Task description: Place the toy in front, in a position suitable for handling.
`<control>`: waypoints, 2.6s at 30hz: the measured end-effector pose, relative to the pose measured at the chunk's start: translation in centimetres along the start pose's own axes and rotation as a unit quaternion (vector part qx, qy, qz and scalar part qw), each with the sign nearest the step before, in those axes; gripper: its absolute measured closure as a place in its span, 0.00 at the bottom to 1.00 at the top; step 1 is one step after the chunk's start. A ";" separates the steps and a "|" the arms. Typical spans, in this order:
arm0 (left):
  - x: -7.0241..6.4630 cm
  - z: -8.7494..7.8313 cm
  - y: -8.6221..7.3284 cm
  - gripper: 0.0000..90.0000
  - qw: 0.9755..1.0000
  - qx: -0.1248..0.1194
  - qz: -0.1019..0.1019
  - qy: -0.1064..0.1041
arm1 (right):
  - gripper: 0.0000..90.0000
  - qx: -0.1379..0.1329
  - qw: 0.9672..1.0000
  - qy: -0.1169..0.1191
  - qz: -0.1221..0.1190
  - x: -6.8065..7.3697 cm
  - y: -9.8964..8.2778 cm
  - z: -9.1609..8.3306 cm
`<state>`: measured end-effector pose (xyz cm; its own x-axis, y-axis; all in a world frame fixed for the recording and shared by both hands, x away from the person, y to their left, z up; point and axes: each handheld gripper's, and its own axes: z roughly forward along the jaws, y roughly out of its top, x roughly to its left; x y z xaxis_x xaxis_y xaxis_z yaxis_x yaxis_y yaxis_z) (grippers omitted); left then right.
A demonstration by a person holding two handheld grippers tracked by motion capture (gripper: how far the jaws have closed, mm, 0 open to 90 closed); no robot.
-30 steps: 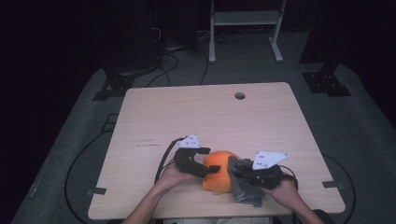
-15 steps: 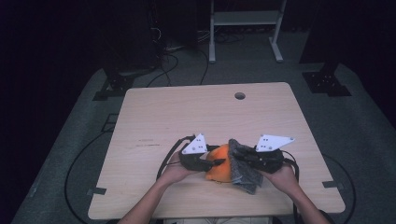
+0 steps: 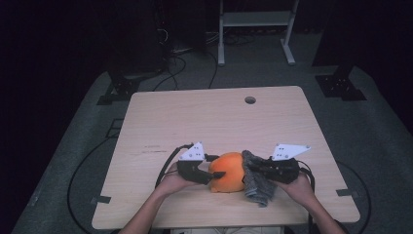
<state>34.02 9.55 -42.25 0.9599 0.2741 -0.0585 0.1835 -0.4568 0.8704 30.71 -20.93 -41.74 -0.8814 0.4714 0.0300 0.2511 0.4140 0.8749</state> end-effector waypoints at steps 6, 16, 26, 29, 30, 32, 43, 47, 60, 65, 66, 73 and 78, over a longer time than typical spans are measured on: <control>-0.5 1.1 1.3 0.46 1.000 0.010 0.021 0.019 | 0.91 0.015 0.999 -0.013 -0.025 0.9 0.2 -0.2; -0.1 1.4 2.6 0.57 0.993 0.004 0.110 0.038 | 0.91 -0.029 0.999 -0.009 -0.015 0.0 2.4 0.2; 0.6 -0.7 -1.1 0.56 0.998 -0.029 0.059 0.019 | 0.91 0.018 1.000 0.000 0.008 -0.5 -0.7 -0.2; 0.3 -0.8 -1.3 0.57 0.997 -0.028 0.069 0.015 | 0.91 -0.017 1.000 0.012 0.013 -0.5 0.2 -0.6; 0.2 -0.8 -1.3 0.57 0.997 -0.030 0.071 0.012 | 0.91 -0.024 1.000 0.013 0.010 -0.6 0.7 -0.5; 0.0 -0.8 -1.2 0.57 0.996 -0.029 0.079 0.007 | 0.91 -0.032 0.999 0.014 0.008 -0.9 1.6 0.0; -0.1 -0.1 0.6 0.27 1.000 -0.002 -0.023 0.002 | 0.91 0.007 0.999 0.034 -0.003 0.7 1.0 1.7; -1.1 0.5 0.5 0.50 1.000 0.001 0.019 0.021 | 0.91 0.022 0.999 0.023 -0.010 1.1 0.8 1.0; -1.2 -0.2 -0.6 0.56 1.000 -0.012 0.025 -0.002 | 0.91 -0.006 0.999 0.041 0.003 0.7 1.1 1.2; -1.2 -0.3 -0.7 0.55 1.000 -0.017 0.016 -0.009 | 0.91 0.019 0.999 0.028 0.026 0.4 -1.2 -0.1; -1.2 -0.2 -0.7 0.55 1.000 -0.016 0.018 -0.010 | 0.91 0.024 0.999 0.027 0.028 0.3 -1.5 -0.3; -1.4 0.2 -0.4 0.56 0.999 -0.014 0.027 -0.017 | 0.91 -0.014 0.999 0.047 0.021 0.1 0.3 -1.4; -1.2 -0.1 -0.7 0.56 0.999 -0.015 0.024 -0.018 | 0.91 -0.004 0.998 0.056 0.014 -0.2 1.2 0.3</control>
<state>32.77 9.59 -42.75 0.9745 0.2221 -0.0326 0.1306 -0.4427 0.8871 31.31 -20.36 -40.86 -0.9130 0.3934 0.1081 0.2740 0.3949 0.8769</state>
